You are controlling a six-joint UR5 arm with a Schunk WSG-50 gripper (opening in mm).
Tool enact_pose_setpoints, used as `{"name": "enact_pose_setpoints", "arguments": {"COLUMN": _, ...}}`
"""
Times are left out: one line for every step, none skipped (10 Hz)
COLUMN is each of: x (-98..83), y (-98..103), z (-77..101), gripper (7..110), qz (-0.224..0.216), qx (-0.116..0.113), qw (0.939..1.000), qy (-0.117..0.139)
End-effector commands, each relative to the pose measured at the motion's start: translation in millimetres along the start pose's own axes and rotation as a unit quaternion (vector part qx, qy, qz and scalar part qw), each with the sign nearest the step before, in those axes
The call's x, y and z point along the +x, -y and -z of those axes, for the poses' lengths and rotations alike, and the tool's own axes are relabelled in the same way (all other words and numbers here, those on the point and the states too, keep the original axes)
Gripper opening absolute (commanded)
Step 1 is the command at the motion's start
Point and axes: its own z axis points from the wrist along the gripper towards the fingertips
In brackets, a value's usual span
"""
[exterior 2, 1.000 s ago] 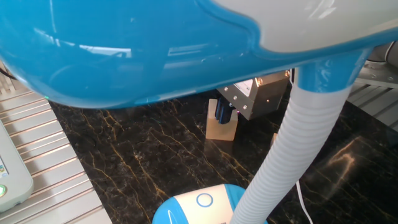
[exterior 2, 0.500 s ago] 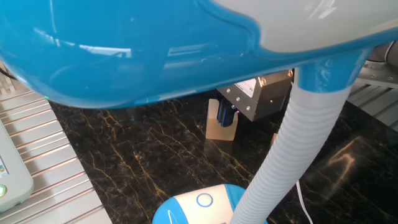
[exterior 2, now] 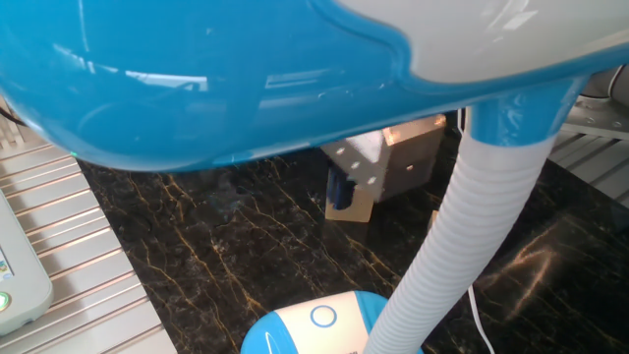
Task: Turn off the desk lamp by pressing the button
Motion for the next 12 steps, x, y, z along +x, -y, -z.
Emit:
{"name": "enact_pose_setpoints", "arguments": {"x": -30.9, "y": -12, "z": -2.1, "gripper": 7, "qz": -0.002, "qx": -0.008, "qw": 0.9999, "qy": -0.010}}
{"name": "enact_pose_setpoints", "arguments": {"x": -33.9, "y": -14, "z": -7.7, "gripper": 7, "qz": -0.001, "qx": -0.007, "qw": 0.9999, "qy": -0.015}}
{"name": "enact_pose_setpoints", "arguments": {"x": -36.5, "y": -17, "z": -15.5, "gripper": 7, "qz": 0.000, "qx": -0.007, "qw": 0.9999, "qy": -0.015}}
{"name": "enact_pose_setpoints", "arguments": {"x": -39.5, "y": -18, "z": -23.7, "gripper": 7, "qz": 0.000, "qx": -0.007, "qw": 0.9999, "qy": -0.012}}
{"name": "enact_pose_setpoints", "arguments": {"x": -43.4, "y": -21, "z": -33.0, "gripper": 7, "qz": 0.000, "qx": -0.011, "qw": 0.9999, "qy": -0.009}}
{"name": "enact_pose_setpoints", "arguments": {"x": -47.8, "y": -25, "z": -39.2, "gripper": 7, "qz": -0.003, "qx": -0.015, "qw": 0.9999, "qy": -0.004}}
{"name": "enact_pose_setpoints", "arguments": {"x": -51.5, "y": -31, "z": -44.1, "gripper": 7, "qz": -0.007, "qx": -0.023, "qw": 0.9997, "qy": 0.001}}
{"name": "enact_pose_setpoints", "arguments": {"x": -54.2, "y": -36, "z": -50.4, "gripper": 7, "qz": -0.010, "qx": -0.027, "qw": 0.9996, "qy": 0.003}}
{"name": "enact_pose_setpoints", "arguments": {"x": -55.4, "y": -38, "z": -61.5, "gripper": 7, "qz": -0.015, "qx": -0.023, "qw": 0.9996, "qy": 0.007}}
{"name": "enact_pose_setpoints", "arguments": {"x": -54.8, "y": -39, "z": -70.9, "gripper": 7, "qz": -0.016, "qx": -0.022, "qw": 0.9996, "qy": 0.008}}
{"name": "enact_pose_setpoints", "arguments": {"x": -46.6, "y": -38, "z": -74.8, "gripper": 7, "qz": -0.010, "qx": -0.019, "qw": 0.9998, "qy": -0.003}}
{"name": "enact_pose_setpoints", "arguments": {"x": -31.1, "y": -40, "z": -73.0, "gripper": 7, "qz": -0.010, "qx": -0.017, "qw": 0.9996, "qy": -0.021}}
